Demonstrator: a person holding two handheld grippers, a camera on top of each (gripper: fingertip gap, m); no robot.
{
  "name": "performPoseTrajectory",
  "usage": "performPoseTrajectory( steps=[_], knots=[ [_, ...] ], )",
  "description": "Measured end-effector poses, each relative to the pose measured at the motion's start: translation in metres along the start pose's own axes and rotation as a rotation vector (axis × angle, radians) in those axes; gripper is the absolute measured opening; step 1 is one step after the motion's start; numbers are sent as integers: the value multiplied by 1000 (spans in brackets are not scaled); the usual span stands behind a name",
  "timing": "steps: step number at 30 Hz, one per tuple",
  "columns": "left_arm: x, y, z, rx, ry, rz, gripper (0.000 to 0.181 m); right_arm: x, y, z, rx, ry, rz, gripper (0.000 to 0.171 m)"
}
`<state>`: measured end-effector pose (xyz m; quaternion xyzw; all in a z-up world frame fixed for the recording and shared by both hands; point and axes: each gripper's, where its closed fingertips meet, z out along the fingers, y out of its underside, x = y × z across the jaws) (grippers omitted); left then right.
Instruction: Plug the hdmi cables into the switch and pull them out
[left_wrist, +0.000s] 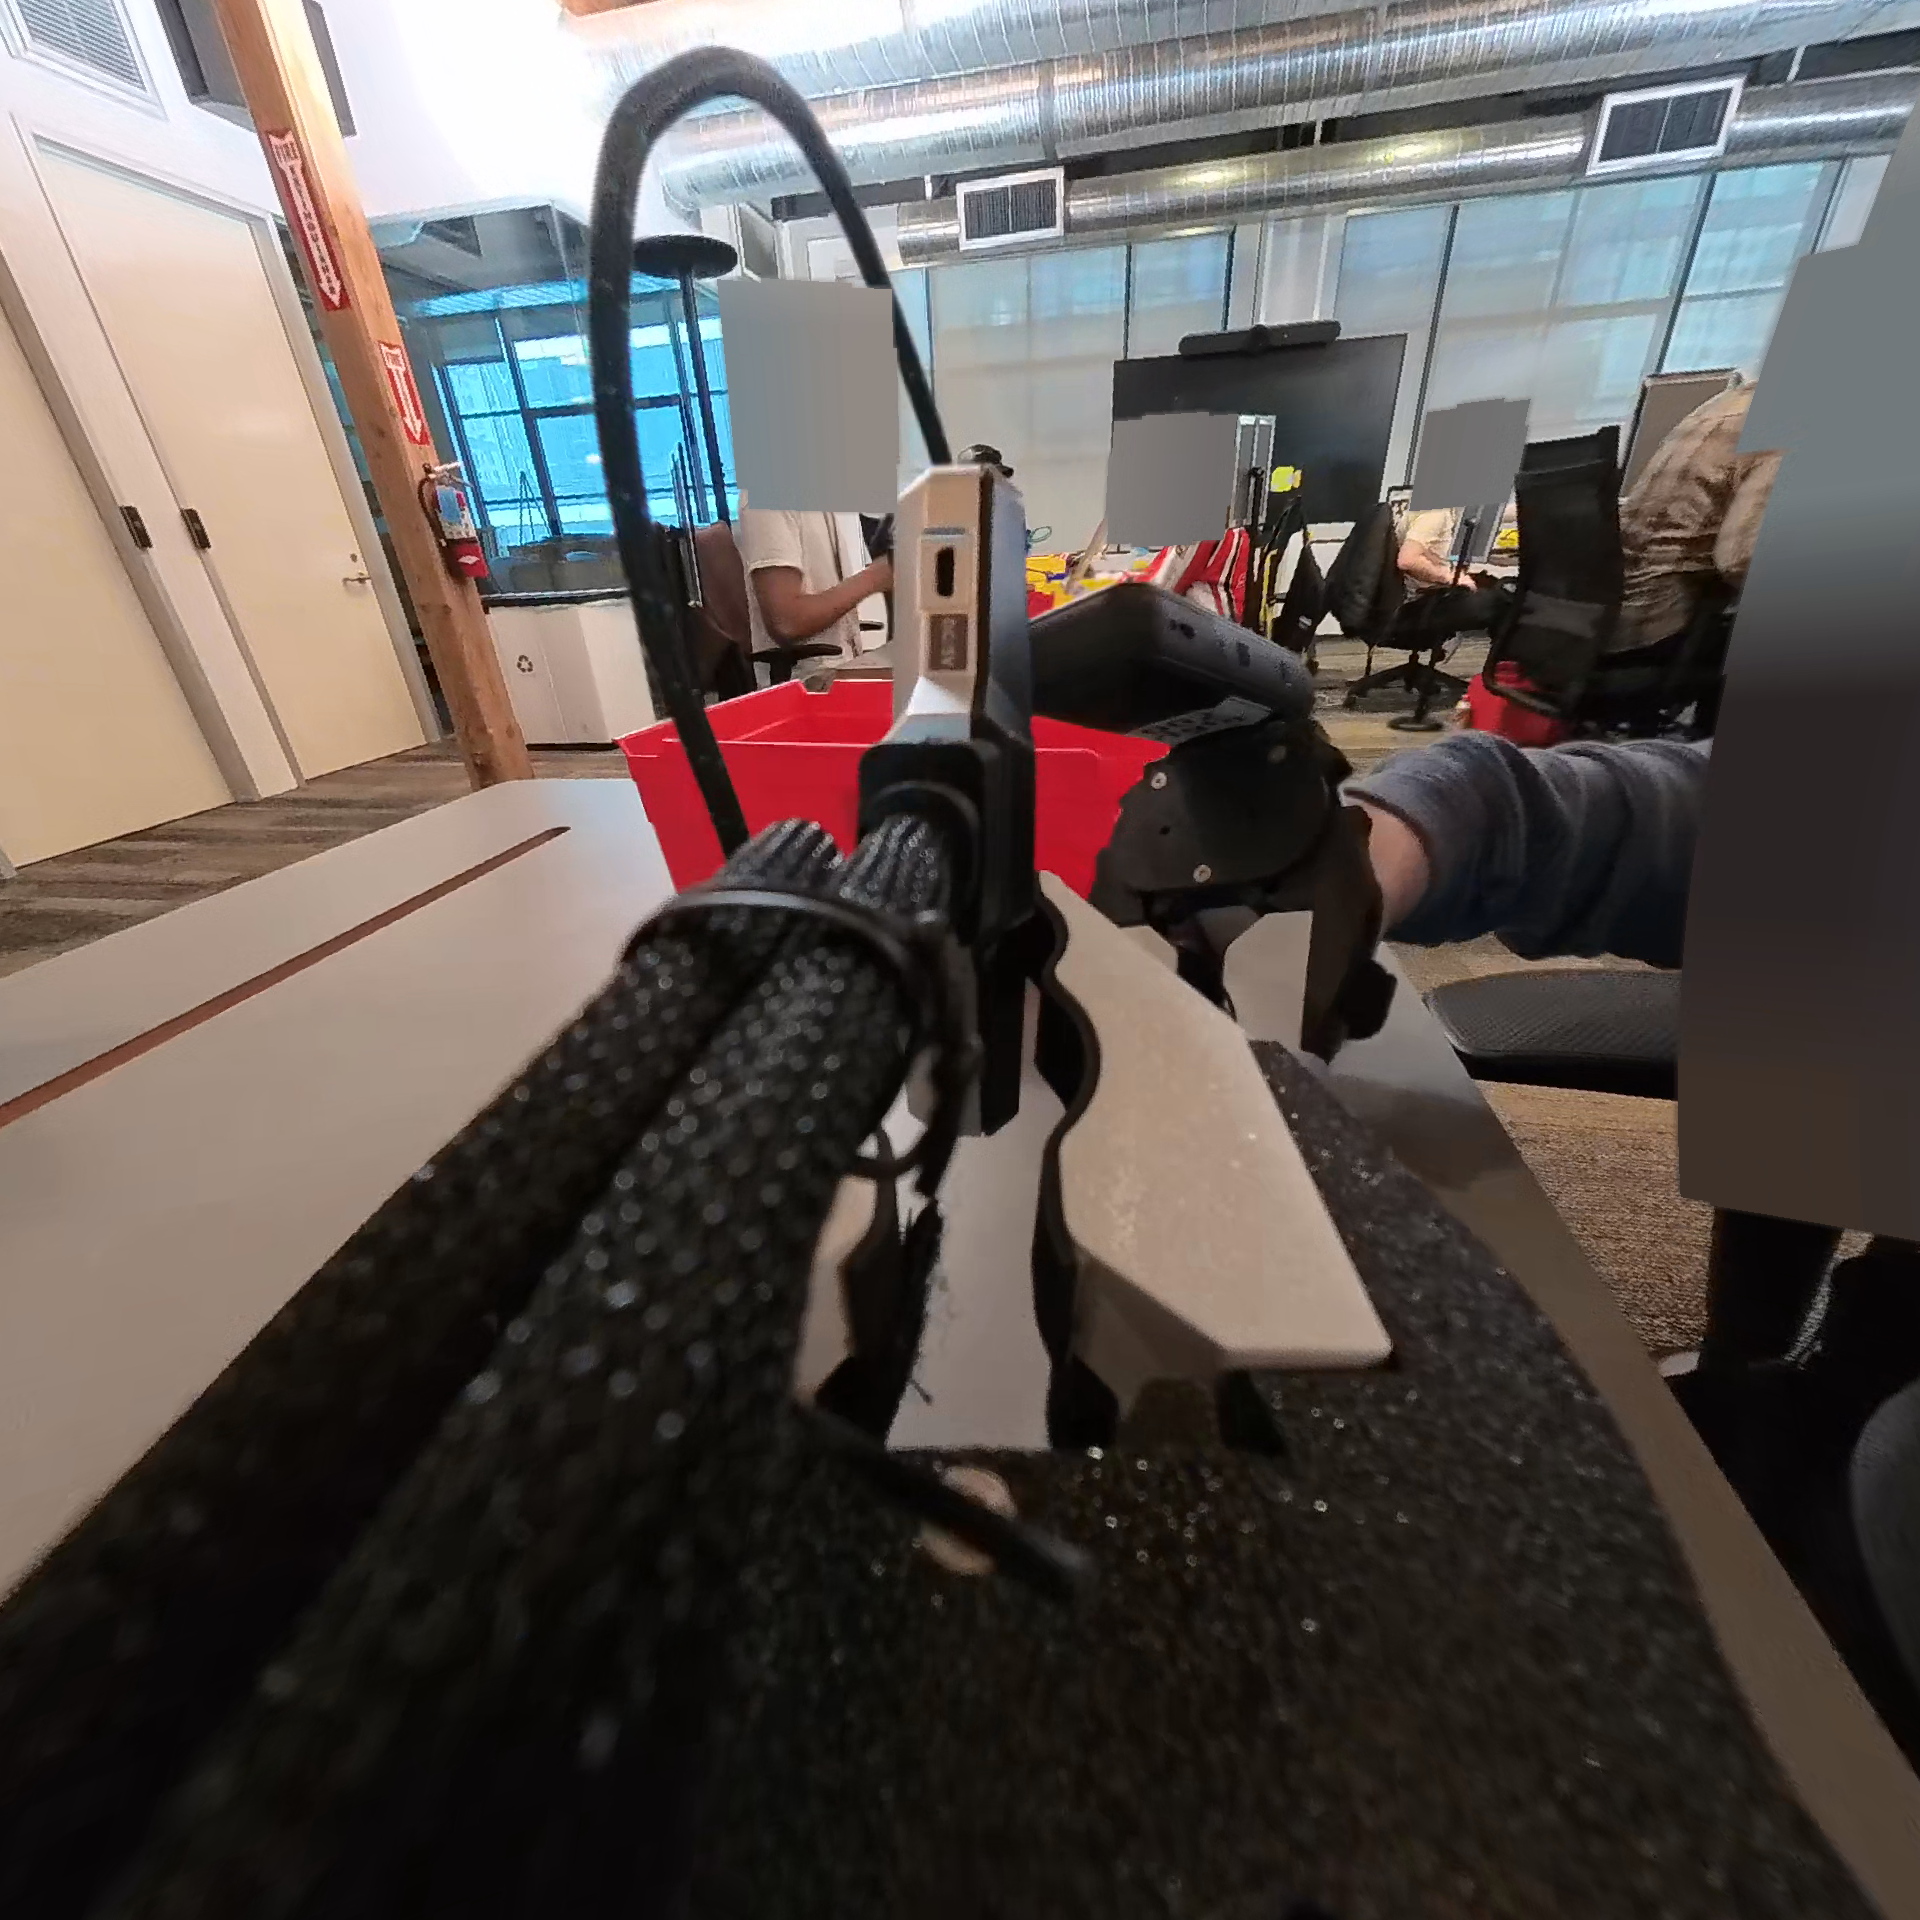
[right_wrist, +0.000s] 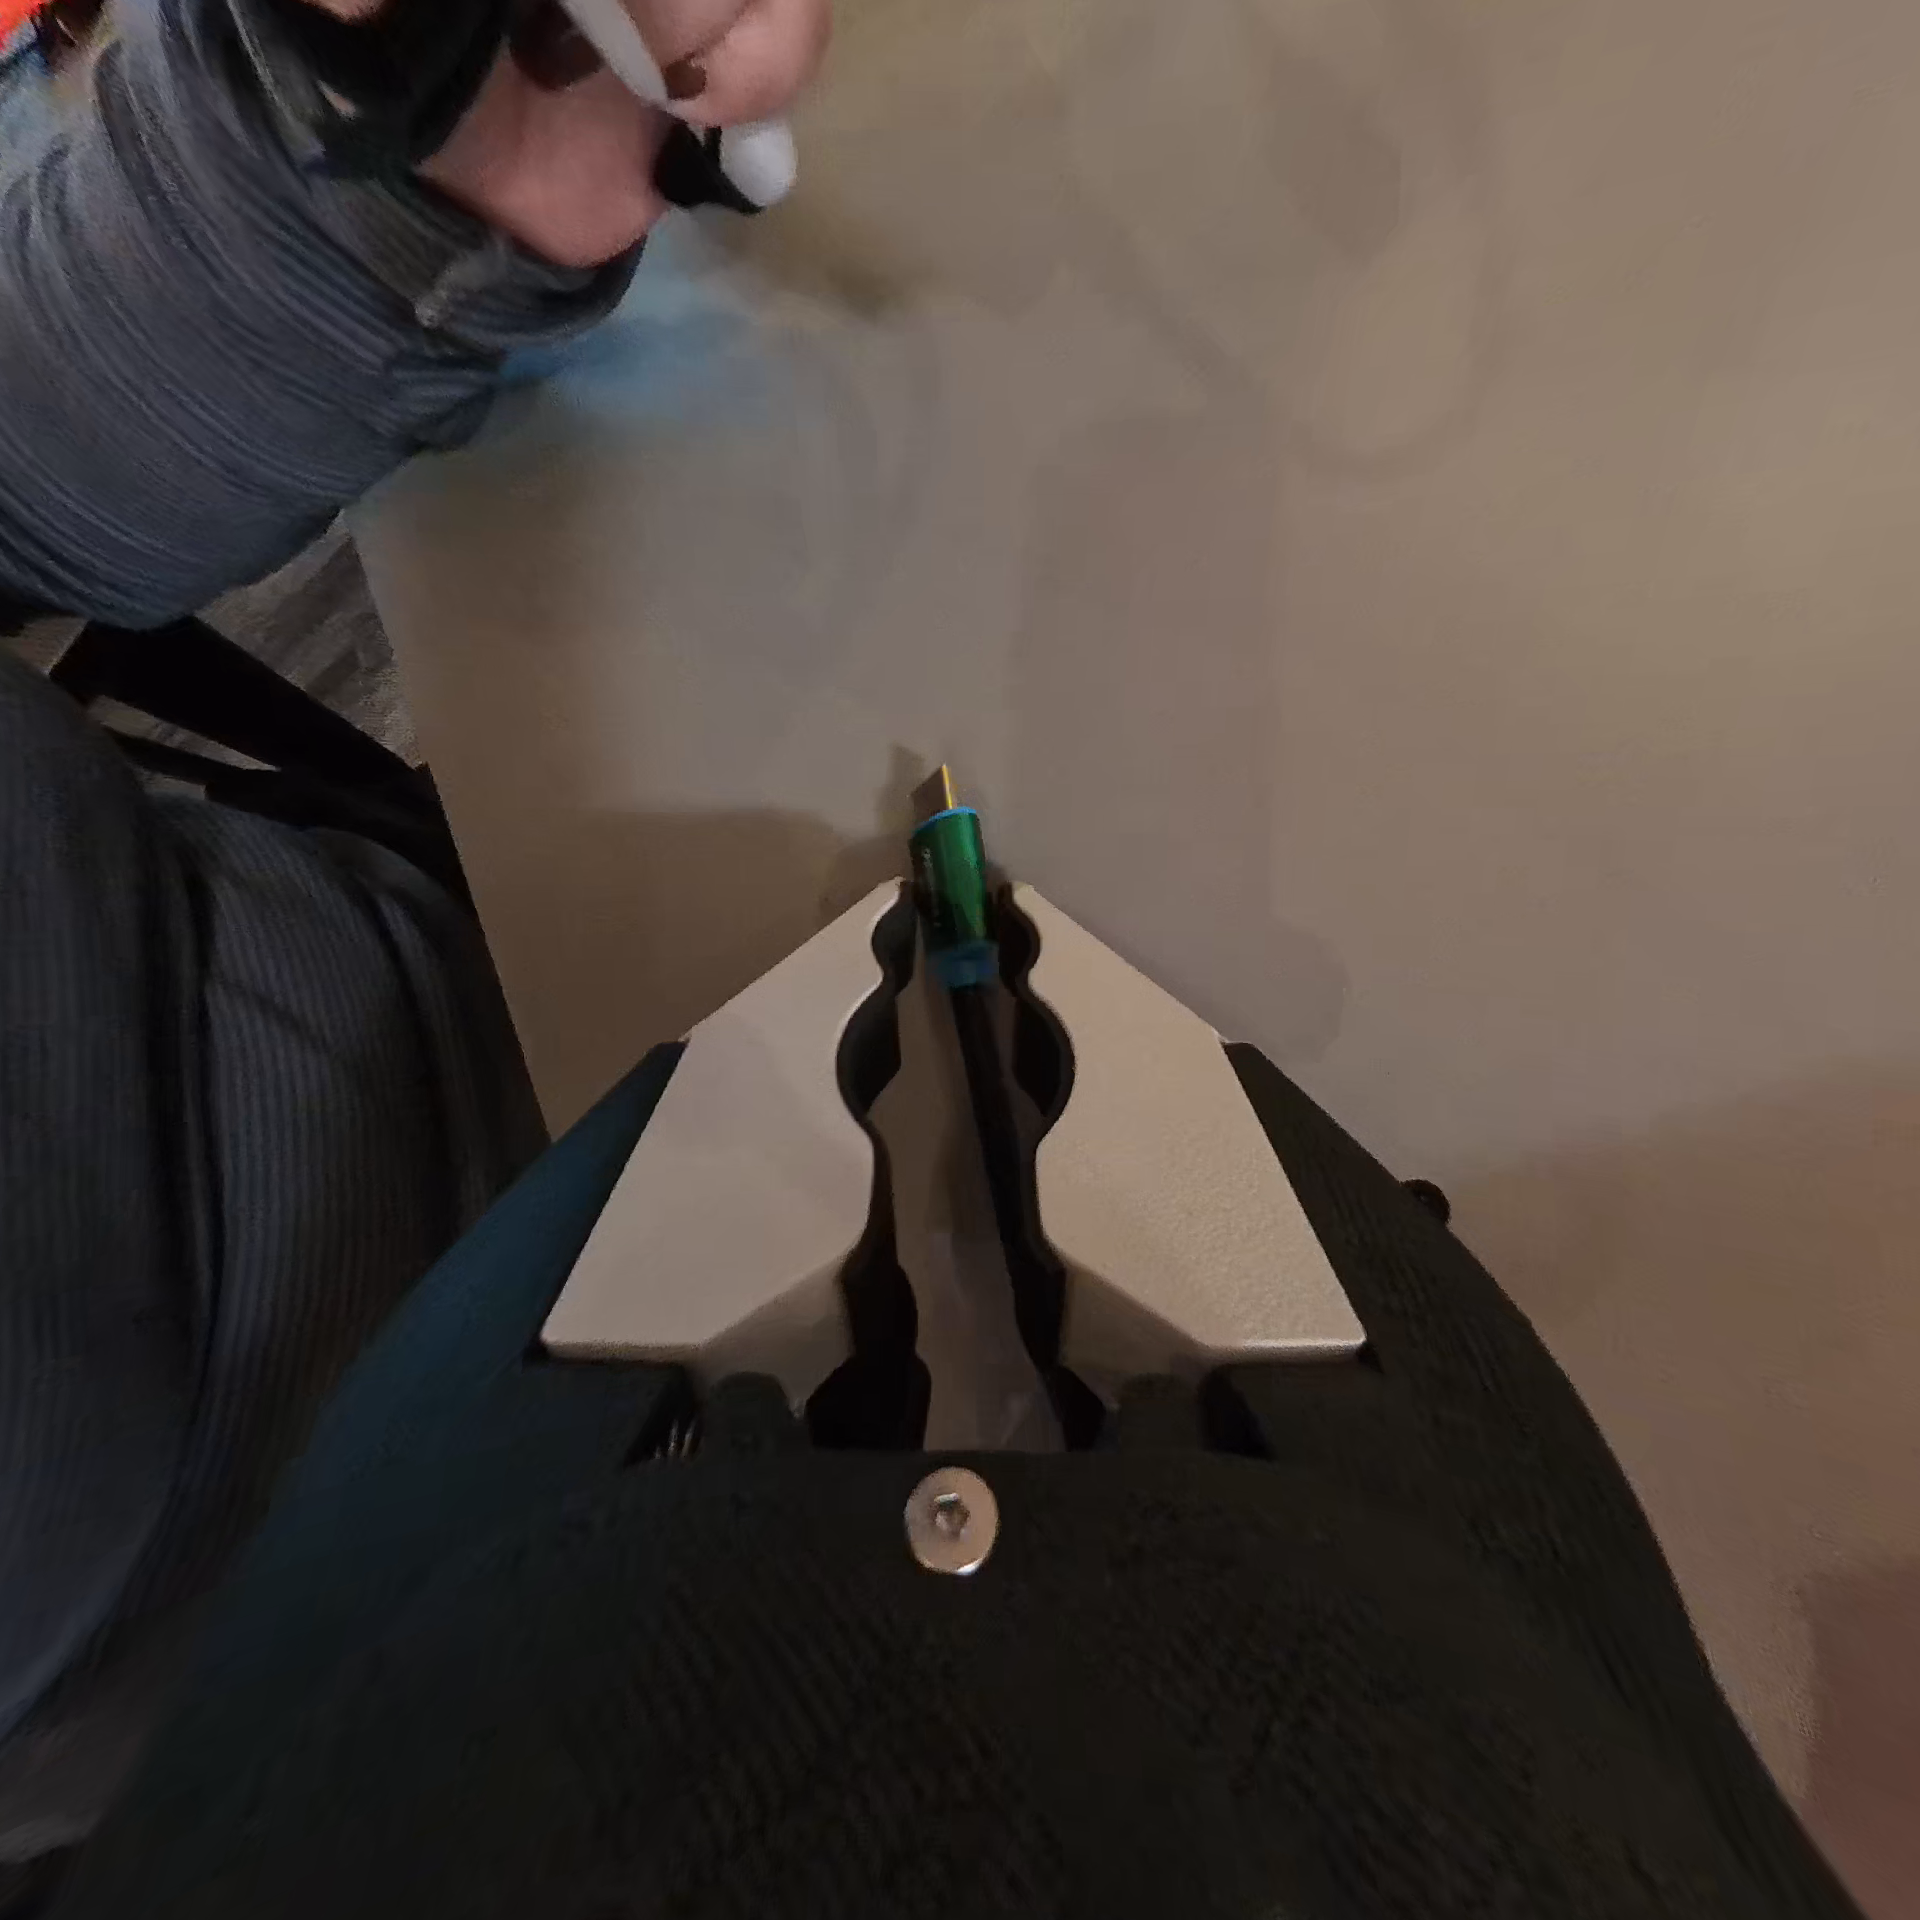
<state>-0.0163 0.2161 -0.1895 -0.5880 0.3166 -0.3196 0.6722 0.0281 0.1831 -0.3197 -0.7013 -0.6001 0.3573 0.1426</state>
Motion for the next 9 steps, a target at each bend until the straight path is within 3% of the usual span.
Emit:
performPoseTrajectory(
  steps=[4,9],
  knots=[
    [2,-2,-1,21,25,-32,21,-2,-3,-3,37,84,-111,12],
    [23,-31,-10,194,228,-188,20,-27,-57,-55,308,262,-287,10]
  ],
)
